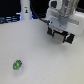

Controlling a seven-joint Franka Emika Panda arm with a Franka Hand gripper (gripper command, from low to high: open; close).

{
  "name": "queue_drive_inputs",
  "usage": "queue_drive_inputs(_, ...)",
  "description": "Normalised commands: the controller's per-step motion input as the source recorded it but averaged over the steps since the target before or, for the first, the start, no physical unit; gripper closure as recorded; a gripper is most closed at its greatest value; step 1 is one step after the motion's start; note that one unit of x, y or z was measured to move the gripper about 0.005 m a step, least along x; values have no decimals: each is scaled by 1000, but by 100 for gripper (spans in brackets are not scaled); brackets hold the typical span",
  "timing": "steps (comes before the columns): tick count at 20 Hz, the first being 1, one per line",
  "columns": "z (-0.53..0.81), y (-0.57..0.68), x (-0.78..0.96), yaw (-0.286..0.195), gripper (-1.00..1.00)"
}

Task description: Open the kcup holder, insert the kcup into the holder, and close the kcup holder

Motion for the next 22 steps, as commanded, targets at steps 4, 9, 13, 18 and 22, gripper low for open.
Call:
queue_drive_inputs(4, 144, -396, 896, -74, 100)
queue_drive_inputs(9, 148, -395, 877, -78, 100)
queue_drive_inputs(13, 140, -200, 625, -84, -100)
queue_drive_inputs(18, 225, -138, 410, -118, -100)
queue_drive_inputs(22, 316, -470, 357, -165, -100)
